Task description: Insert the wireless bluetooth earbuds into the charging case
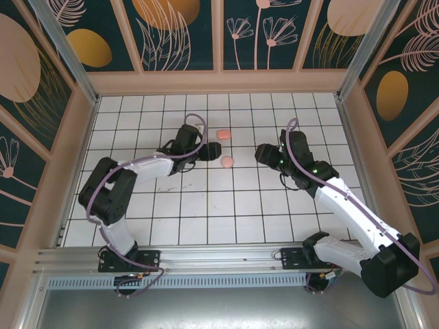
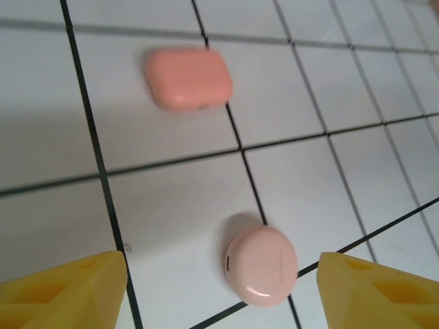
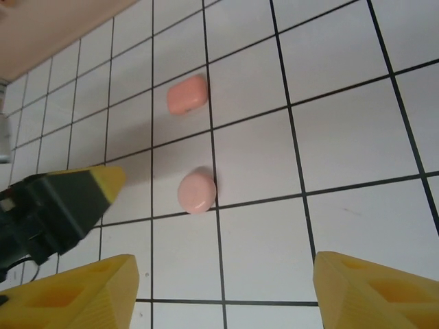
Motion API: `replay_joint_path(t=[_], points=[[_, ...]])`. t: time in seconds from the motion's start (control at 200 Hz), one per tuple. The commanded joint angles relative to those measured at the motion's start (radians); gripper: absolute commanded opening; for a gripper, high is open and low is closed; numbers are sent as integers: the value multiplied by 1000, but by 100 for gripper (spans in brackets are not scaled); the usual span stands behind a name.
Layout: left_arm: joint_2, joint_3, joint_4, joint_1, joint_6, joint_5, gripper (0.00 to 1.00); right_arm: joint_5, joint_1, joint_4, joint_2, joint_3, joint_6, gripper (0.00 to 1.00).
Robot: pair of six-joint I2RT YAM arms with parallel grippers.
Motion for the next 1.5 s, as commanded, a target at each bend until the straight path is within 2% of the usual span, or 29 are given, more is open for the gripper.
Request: replay_joint_path(t=[0.0, 0.01, 0.035, 0.065, 0.09, 0.22, 0.355, 0.525, 0.666, 0.751, 0.836, 1.081, 1.251, 1.496], points=[[-126, 9, -72, 12, 74, -60, 85, 29, -20, -33, -29, 51, -50, 77], [-135, 11, -76, 13, 77, -65, 95, 32, -22, -33, -29, 54, -52, 80], [-158, 16, -87, 15, 89, -79, 99, 41, -26, -36, -31, 60, -62, 82], [-186, 22, -99, 17, 103, -97, 99, 54, -32, -40, -31, 69, -71, 84], [-210, 26, -109, 18, 113, -114, 99, 66, -36, -43, -31, 78, -80, 89], [-334, 24, -117, 28, 179, -227, 99, 177, -63, -31, -28, 101, -129, 91], [-469, -86, 13, 28, 308, -385, 99, 339, -131, 51, -21, 81, -191, 97], [-657, -313, 299, 31, 489, -567, 99, 458, -274, 357, -36, -75, -255, 99], [-752, -414, 362, 59, 579, -665, 99, 458, -383, 532, 5, -185, -263, 99], [-793, -480, 410, 95, 595, -689, 99, 431, -419, 619, 48, -233, -285, 99], [-820, -548, 476, 132, 609, -666, 99, 415, -430, 746, 90, -293, -336, 99], [-776, -705, 666, 286, 568, -625, 99, 451, -438, 1106, 229, -446, -497, 99], [-668, -821, 877, 358, 517, -594, 99, 398, -439, 1313, 283, -529, -538, 99], [-442, -884, 1103, 395, 494, -507, 99, 301, -444, 1600, 413, -639, -574, 99]])
